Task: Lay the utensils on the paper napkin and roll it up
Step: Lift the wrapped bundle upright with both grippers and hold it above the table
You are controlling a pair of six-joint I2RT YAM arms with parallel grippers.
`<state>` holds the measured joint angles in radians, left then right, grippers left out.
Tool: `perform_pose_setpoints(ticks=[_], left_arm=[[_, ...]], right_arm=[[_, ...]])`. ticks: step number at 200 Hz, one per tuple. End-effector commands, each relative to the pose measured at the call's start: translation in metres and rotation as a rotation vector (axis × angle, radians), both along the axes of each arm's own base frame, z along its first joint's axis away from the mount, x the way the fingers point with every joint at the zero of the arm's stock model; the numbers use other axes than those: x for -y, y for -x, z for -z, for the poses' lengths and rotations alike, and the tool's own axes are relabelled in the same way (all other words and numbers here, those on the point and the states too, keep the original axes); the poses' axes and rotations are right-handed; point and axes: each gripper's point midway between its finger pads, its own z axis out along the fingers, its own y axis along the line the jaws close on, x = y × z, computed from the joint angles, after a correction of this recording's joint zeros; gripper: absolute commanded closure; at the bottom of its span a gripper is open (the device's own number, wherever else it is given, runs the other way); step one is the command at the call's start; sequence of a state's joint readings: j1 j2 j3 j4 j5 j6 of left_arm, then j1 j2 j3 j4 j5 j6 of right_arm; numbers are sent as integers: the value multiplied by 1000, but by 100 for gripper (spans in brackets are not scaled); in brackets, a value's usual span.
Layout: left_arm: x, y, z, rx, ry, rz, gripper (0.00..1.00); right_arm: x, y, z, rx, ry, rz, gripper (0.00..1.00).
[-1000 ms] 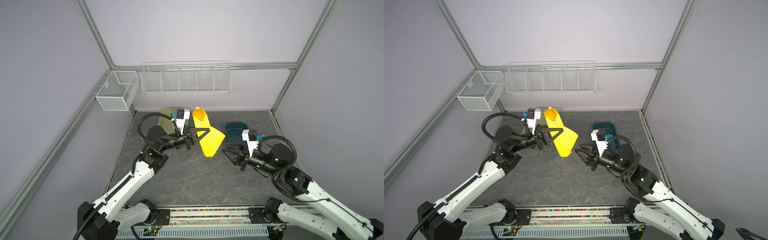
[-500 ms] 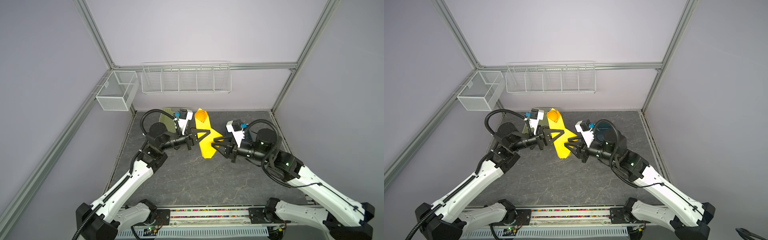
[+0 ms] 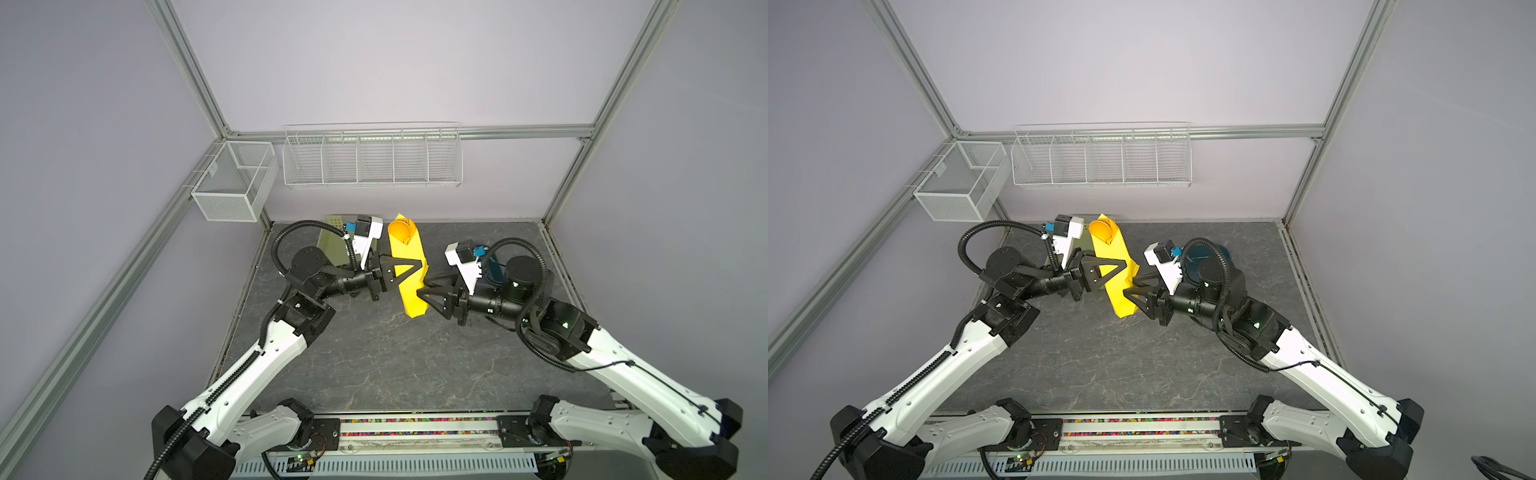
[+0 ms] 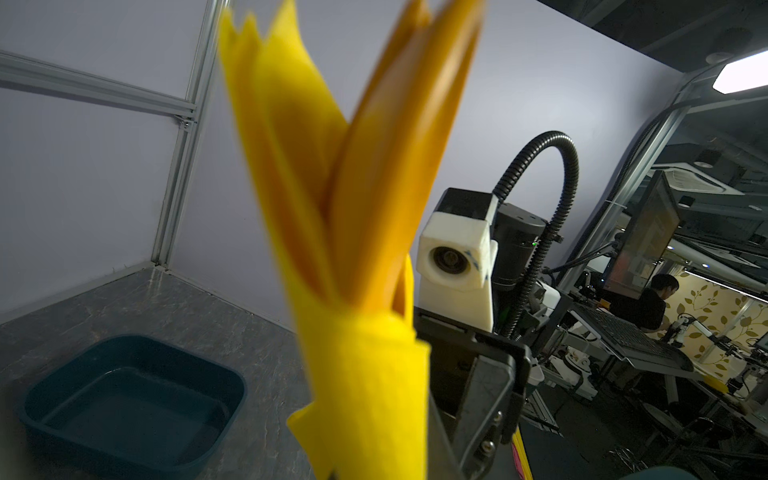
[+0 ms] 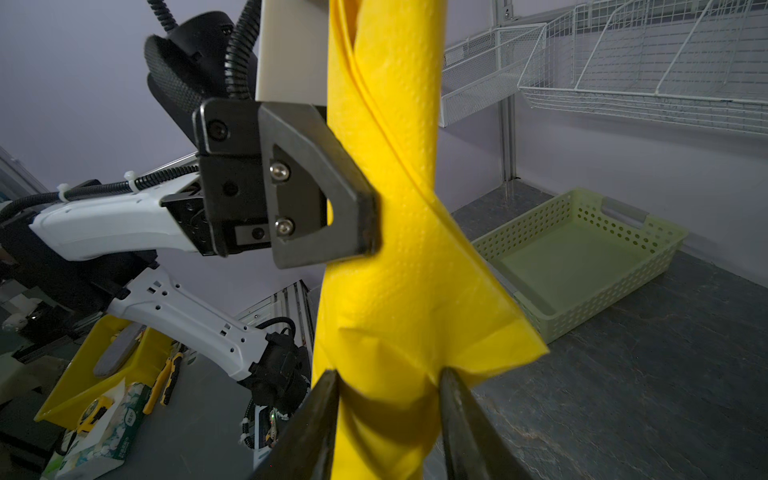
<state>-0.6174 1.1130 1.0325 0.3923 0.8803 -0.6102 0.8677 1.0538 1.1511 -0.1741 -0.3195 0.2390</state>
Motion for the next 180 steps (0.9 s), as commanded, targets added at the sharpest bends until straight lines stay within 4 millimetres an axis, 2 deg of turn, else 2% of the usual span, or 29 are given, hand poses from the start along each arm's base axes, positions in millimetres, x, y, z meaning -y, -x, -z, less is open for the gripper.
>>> perform_pose_setpoints(ticks=[1, 83, 105, 131, 156, 180], left_arm=[[-3, 13, -20, 45, 60, 54, 97], [2, 25, -20, 31, 57, 149, 98], [4, 28, -20, 30, 52, 166, 97], [4, 25, -20, 31, 46, 141, 96], [2, 18, -18, 30, 25, 71, 81], [1, 17, -14, 12, 14, 54, 53]], right_arm=[[-11, 9, 3, -11, -24, -79, 55], [-9, 17, -12, 28, -85, -114, 52], [-13, 25, -16, 29, -104, -171, 60], [-12, 27, -16, 31, -106, -171, 78], [-9, 26, -17, 40, -105, -159, 92], [-4, 25, -21, 62, -112, -130, 94]])
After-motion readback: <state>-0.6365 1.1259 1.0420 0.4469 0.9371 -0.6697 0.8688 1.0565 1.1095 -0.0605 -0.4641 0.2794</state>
